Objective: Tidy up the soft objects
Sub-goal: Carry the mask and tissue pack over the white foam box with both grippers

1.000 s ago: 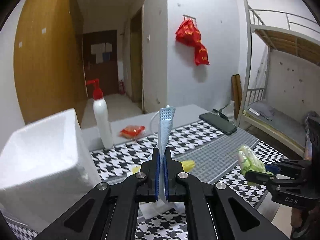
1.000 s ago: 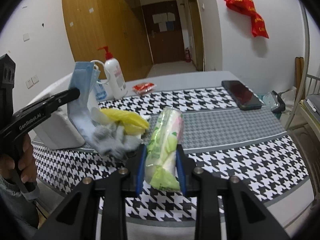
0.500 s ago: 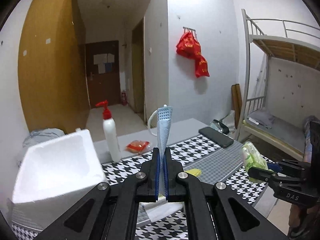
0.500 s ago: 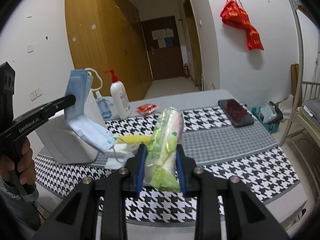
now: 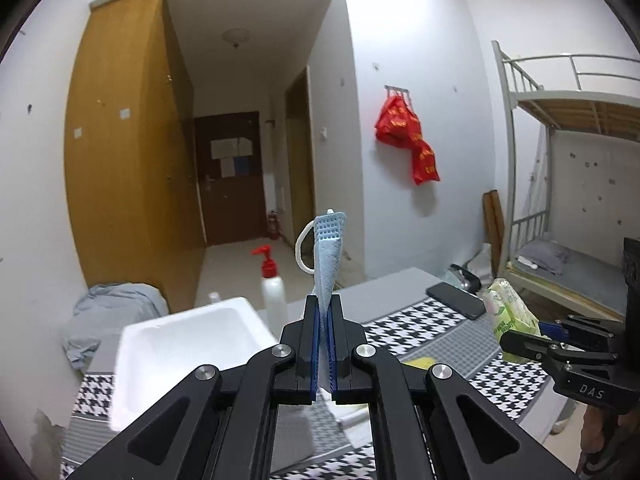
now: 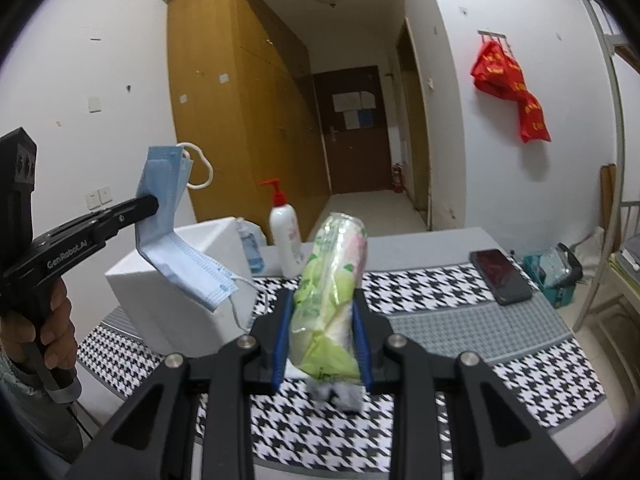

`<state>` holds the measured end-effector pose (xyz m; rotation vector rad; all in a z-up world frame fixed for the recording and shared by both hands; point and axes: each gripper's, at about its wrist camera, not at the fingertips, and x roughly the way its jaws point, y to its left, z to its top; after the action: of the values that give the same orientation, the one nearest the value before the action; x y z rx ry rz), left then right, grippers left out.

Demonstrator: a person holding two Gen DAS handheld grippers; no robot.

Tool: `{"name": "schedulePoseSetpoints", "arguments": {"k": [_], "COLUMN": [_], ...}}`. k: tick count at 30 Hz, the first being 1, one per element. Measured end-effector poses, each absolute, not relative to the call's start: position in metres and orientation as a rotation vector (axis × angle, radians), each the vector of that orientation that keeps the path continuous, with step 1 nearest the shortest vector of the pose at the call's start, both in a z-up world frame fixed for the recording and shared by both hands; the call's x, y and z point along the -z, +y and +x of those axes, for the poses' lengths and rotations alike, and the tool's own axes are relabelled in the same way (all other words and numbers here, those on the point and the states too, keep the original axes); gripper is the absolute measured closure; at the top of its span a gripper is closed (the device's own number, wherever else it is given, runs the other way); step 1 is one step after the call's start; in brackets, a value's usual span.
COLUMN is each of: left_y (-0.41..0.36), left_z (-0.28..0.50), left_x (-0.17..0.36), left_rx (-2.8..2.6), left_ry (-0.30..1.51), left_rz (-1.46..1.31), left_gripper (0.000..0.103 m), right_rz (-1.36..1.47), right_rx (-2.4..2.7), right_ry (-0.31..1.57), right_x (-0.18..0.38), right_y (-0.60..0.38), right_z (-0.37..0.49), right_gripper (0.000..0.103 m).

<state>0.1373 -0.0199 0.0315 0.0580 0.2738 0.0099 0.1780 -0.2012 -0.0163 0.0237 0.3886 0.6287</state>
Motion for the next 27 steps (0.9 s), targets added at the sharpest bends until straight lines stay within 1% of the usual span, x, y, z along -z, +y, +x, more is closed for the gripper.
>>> {"name": "schedulePoseSetpoints", "arguments": {"k": [18, 27], "left_y": [0.048, 0.078], "left_z": [0.116, 0.114], "left_x": [-0.054, -0.049], "left_rx": [-0.158, -0.222], "left_ry": [0.205, 0.232], "left_rz": [0.014, -0.02], "left_gripper": [0.099, 0.099], "right_rz": [-0.061, -0.105], "right_rx": [-0.804, -0.922], "right_ry": [0.327, 0.315], "right_x": [-0.014, -0.021], "right_y": [-0.121, -0.074], "right_z": [0.169, 0.169], "right_gripper": [0.07, 0.07]}}
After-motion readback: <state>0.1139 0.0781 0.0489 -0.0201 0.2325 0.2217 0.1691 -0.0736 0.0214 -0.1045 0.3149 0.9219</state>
